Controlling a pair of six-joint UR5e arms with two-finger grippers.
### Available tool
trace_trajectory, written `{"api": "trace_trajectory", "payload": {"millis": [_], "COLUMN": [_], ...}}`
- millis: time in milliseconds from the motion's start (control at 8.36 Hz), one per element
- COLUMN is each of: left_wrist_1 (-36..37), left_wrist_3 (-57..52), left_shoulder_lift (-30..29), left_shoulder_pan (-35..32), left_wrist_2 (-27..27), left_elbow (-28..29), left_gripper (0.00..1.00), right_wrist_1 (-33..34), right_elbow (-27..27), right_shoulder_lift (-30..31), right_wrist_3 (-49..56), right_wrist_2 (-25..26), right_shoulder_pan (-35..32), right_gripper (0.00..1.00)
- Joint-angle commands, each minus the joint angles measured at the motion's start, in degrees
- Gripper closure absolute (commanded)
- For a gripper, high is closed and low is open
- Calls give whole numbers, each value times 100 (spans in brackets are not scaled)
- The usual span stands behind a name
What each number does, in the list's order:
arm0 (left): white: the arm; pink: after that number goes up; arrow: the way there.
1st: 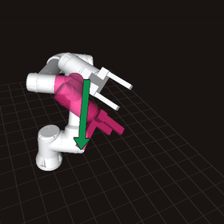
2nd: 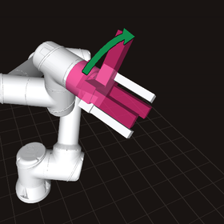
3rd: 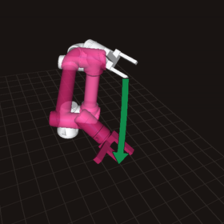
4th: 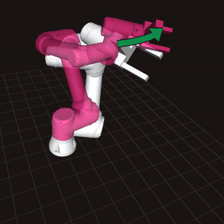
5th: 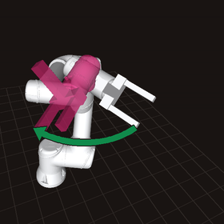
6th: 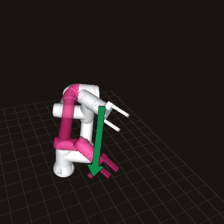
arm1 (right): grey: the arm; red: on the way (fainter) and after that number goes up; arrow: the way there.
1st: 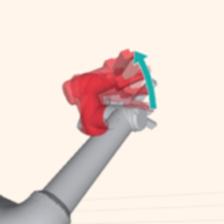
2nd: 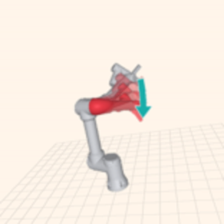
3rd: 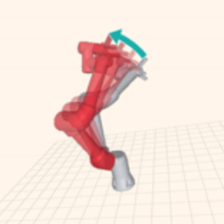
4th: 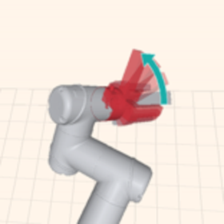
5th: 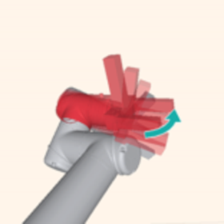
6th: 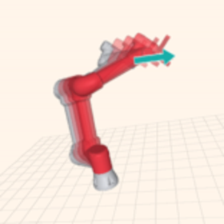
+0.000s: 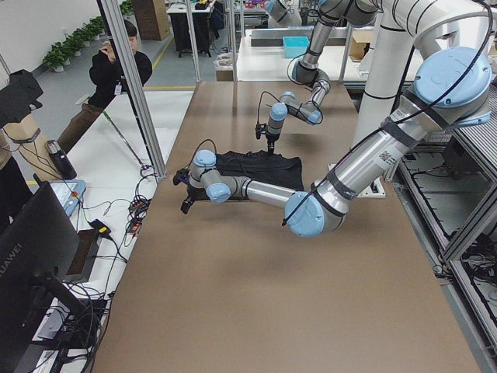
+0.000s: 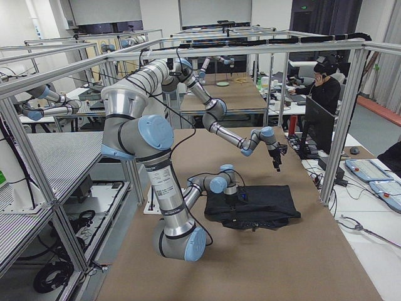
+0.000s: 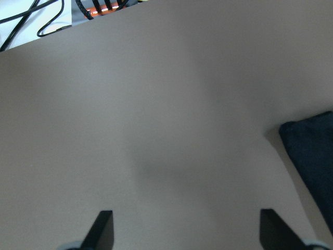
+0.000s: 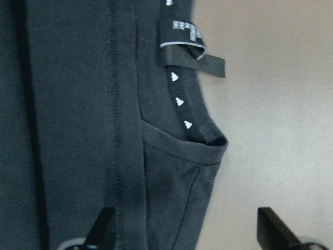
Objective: Fold clothes
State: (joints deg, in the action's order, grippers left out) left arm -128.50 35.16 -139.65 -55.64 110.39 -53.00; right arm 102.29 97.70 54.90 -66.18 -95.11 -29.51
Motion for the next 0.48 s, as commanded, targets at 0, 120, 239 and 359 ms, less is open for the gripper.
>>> {"api": "trace_trajectory", "payload": {"millis": [0, 120, 239, 359], "left_wrist_1": [0, 0, 0, 0], "left_wrist_3": [0, 0, 0, 0], "left_shoulder_lift": [8, -1, -1, -1], "left_shoulder_pan": [0, 0, 0, 0], "left_wrist_2": [0, 0, 0, 0], "left_elbow": [0, 0, 0, 0], "left_gripper": [0, 0, 0, 0], "right_wrist_1": [10, 1, 1, 1], "right_elbow": [56, 117, 135, 127], "right_shoulder_lift": [-584, -708, -770, -779], "right_wrist_3": [-53, 8, 270, 794], "right_wrist_2": [-218, -227, -209, -148], "right_shoulder_pan": [76, 251, 444, 698], "right_gripper": [5, 5, 5, 5]}}
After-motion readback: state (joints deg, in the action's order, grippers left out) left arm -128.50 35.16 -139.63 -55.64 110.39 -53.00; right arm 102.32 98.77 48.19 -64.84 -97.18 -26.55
